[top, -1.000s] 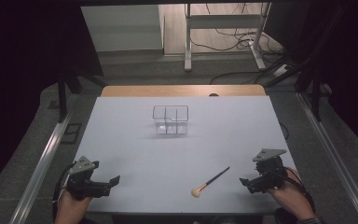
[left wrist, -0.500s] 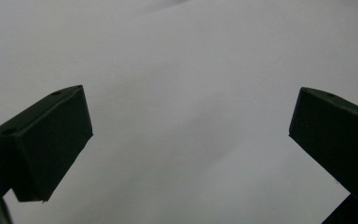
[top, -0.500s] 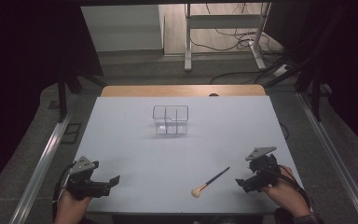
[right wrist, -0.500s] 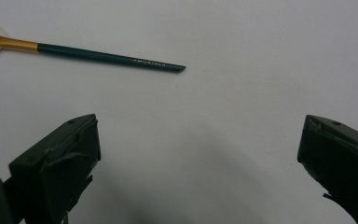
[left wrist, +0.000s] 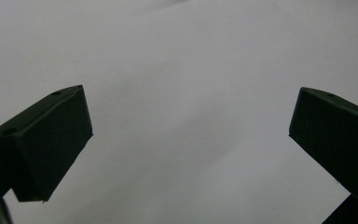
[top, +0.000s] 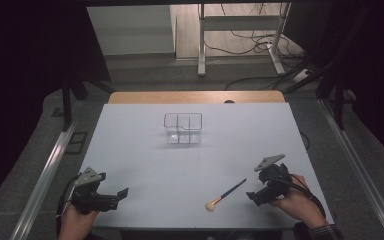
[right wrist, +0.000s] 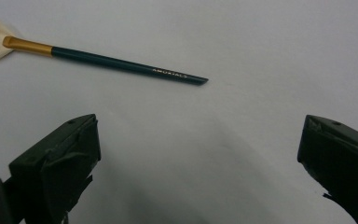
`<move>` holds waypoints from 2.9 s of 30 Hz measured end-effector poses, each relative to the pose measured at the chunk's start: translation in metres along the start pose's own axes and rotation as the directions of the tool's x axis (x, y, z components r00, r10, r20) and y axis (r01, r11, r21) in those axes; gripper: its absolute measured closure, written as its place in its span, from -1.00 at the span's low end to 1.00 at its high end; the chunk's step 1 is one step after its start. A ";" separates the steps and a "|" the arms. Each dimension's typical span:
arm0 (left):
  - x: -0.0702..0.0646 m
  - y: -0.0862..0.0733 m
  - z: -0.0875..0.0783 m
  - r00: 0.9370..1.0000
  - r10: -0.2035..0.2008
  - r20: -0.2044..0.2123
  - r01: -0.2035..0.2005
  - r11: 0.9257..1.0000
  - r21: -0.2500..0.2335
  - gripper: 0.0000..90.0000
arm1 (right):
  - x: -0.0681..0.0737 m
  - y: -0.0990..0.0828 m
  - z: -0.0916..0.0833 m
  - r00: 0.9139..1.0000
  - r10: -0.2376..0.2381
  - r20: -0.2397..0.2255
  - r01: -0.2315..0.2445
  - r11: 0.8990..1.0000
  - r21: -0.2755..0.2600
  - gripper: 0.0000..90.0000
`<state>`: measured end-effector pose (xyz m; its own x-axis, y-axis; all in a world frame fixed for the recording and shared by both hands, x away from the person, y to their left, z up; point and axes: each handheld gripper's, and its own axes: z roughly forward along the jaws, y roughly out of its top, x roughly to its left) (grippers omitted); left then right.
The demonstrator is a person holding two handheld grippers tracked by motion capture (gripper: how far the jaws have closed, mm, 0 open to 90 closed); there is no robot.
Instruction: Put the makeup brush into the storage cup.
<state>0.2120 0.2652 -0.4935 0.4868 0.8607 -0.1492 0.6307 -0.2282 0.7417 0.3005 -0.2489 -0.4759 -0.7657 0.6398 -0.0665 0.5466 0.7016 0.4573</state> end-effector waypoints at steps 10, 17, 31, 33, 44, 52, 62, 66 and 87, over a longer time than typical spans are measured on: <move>0.000 0.000 0.001 1.000 0.001 0.002 -0.001 1.000 0.003 -1.00 | 0.005 0.009 0.007 0.999 -0.029 -0.033 0.030 0.999 0.018 -1.00; 0.000 0.000 0.001 1.000 0.001 0.003 -0.001 1.000 0.004 -1.00 | 0.011 0.017 0.014 0.997 -0.057 -0.052 0.059 0.998 0.033 -1.00; 0.000 0.000 0.002 1.000 0.005 0.005 -0.005 1.000 0.009 -1.00 | 0.024 0.034 0.027 0.990 -0.109 -0.090 0.114 0.992 0.050 -1.00; 0.000 0.000 0.002 1.000 0.006 0.005 -0.006 1.000 0.009 -1.00 | 0.027 0.037 0.029 0.989 -0.112 -0.093 0.118 0.992 0.055 -1.00; -0.001 0.000 0.002 1.000 0.008 0.006 -0.008 1.000 0.012 -1.00 | 0.039 0.050 0.039 0.981 -0.152 -0.119 0.161 0.985 0.068 -0.95; -0.001 0.000 0.002 1.000 0.009 0.007 -0.009 1.000 0.012 -1.00 | 0.047 0.059 0.046 0.972 -0.187 -0.141 0.199 0.977 0.074 -0.90; -0.001 0.000 0.002 1.000 0.010 0.008 -0.010 1.000 0.013 -1.00 | 0.048 0.058 0.053 0.964 -0.213 -0.158 0.230 0.968 0.096 -0.82; -0.001 0.000 0.002 1.000 0.010 0.008 -0.010 1.000 0.014 -1.00 | 0.048 0.055 0.056 0.963 -0.216 -0.162 0.234 0.967 0.102 -0.80; -0.002 0.000 0.003 1.000 0.016 0.008 -0.016 1.000 0.024 -1.00 | 0.047 0.055 0.054 0.940 -0.282 -0.192 0.307 0.944 0.117 -0.06</move>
<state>0.2130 0.2624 -0.4951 0.5017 0.8532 -0.1426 0.6370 -0.2529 0.7282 0.3126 -0.1631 -0.5019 -0.9390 0.3434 -0.0210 0.3207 0.8958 0.3077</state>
